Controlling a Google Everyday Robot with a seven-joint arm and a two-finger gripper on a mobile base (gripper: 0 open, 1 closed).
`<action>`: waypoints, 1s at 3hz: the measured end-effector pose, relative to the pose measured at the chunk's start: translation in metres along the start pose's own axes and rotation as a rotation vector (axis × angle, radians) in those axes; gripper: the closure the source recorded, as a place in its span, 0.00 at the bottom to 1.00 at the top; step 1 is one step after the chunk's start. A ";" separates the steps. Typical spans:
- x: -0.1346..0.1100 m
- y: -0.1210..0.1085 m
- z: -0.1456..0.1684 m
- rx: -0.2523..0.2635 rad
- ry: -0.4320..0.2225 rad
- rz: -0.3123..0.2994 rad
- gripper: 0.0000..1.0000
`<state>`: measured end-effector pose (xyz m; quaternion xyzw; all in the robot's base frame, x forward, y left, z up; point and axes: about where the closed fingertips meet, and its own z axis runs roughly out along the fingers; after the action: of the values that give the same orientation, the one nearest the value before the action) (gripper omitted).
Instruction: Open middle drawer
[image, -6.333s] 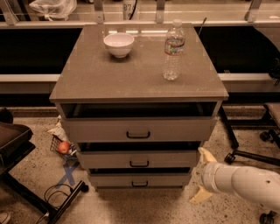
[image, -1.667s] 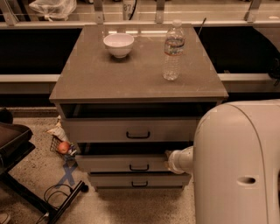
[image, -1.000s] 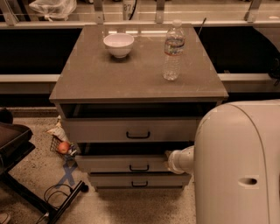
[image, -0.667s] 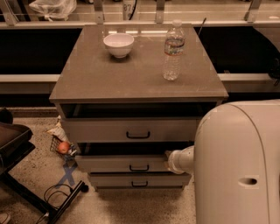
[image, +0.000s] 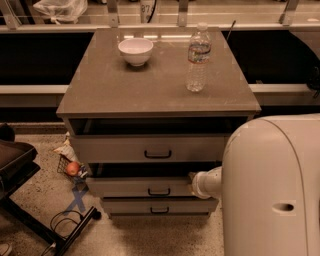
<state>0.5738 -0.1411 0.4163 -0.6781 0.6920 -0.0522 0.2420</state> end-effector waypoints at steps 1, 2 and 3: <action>0.000 0.000 0.000 0.000 0.000 0.000 0.62; 0.000 0.000 0.000 0.000 0.000 0.000 0.38; 0.000 0.000 0.000 0.000 0.000 0.000 0.16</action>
Offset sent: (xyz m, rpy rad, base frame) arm 0.0000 0.0000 0.0000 0.0000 0.0000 0.0000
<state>0.5738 -0.1410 0.4163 -0.6782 0.6919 -0.0522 0.2420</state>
